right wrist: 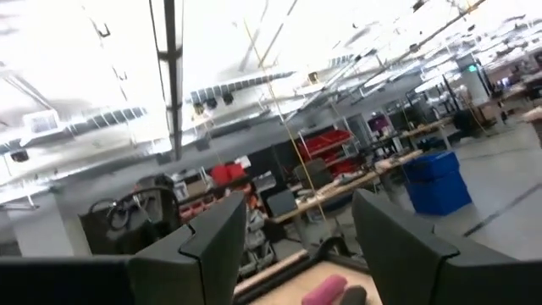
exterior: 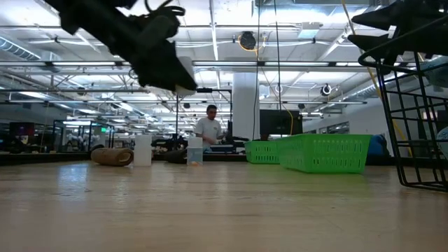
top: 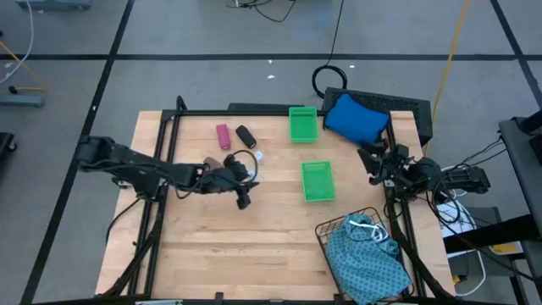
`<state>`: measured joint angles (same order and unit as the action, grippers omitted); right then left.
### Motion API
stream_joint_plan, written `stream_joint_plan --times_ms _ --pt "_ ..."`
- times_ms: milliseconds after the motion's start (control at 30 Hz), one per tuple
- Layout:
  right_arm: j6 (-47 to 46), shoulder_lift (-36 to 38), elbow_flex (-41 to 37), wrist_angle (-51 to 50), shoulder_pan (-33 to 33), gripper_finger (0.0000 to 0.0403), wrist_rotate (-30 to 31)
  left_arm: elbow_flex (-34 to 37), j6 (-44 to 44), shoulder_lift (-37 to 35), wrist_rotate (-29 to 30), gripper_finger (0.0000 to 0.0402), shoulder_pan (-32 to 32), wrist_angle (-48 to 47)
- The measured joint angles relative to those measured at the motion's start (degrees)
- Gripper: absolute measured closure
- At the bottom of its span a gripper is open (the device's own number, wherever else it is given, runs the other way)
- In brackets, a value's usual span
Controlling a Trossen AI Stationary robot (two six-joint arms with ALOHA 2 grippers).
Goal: Pick & Place Medicine items
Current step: Put the left transparent pill bottle into the bottom green bin
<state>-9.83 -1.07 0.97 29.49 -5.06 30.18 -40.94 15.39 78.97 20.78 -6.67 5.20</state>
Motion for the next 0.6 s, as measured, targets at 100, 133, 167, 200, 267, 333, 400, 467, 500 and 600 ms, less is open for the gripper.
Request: stream_joint_plan --times_ms 100,133,167,200,267,333,400,467,500,600 --pt "0.11 -0.66 0.00 1.79 0.00 0.0195 -0.13 -1.97 -3.15 4.23 -3.60 0.0258 1.05 3.25" --pt "-0.06 -1.30 0.17 2.55 0.00 0.0195 -0.06 -3.01 -4.00 5.44 -4.54 0.0258 1.29 3.16" --pt "-0.54 -1.96 0.89 2.32 0.00 0.0195 0.00 -4.12 -4.62 6.53 -5.25 0.0258 1.57 3.03" --pt "-1.29 -2.94 2.13 1.20 0.00 0.0194 0.00 -5.32 -5.23 7.50 -6.05 0.0258 1.71 2.90" --pt "-2.44 -6.28 4.78 -4.21 0.00 0.0194 -0.03 -7.60 -6.37 9.26 -6.65 0.0258 1.87 1.82" --pt "-2.92 -11.44 9.24 -7.53 0.00 0.0194 -0.04 -9.92 -8.13 11.18 -7.37 0.0258 1.94 0.81" --pt "-2.91 -17.63 13.48 -7.47 -0.02 0.0194 0.08 -11.89 -9.86 13.02 -7.46 0.0258 1.95 -0.27" --pt "-1.70 -25.37 17.32 -8.38 0.00 0.0193 -0.74 -13.66 -11.47 14.65 -7.56 0.0258 2.07 -0.39" --pt "-0.84 -29.65 19.12 -9.18 0.00 0.0193 -1.60 -14.50 -11.97 15.57 -8.00 0.0258 2.15 -0.38" --pt "1.59 -41.86 25.55 -9.33 0.01 0.0191 -4.15 -16.49 -12.19 17.72 -9.74 0.0258 2.53 -1.51"
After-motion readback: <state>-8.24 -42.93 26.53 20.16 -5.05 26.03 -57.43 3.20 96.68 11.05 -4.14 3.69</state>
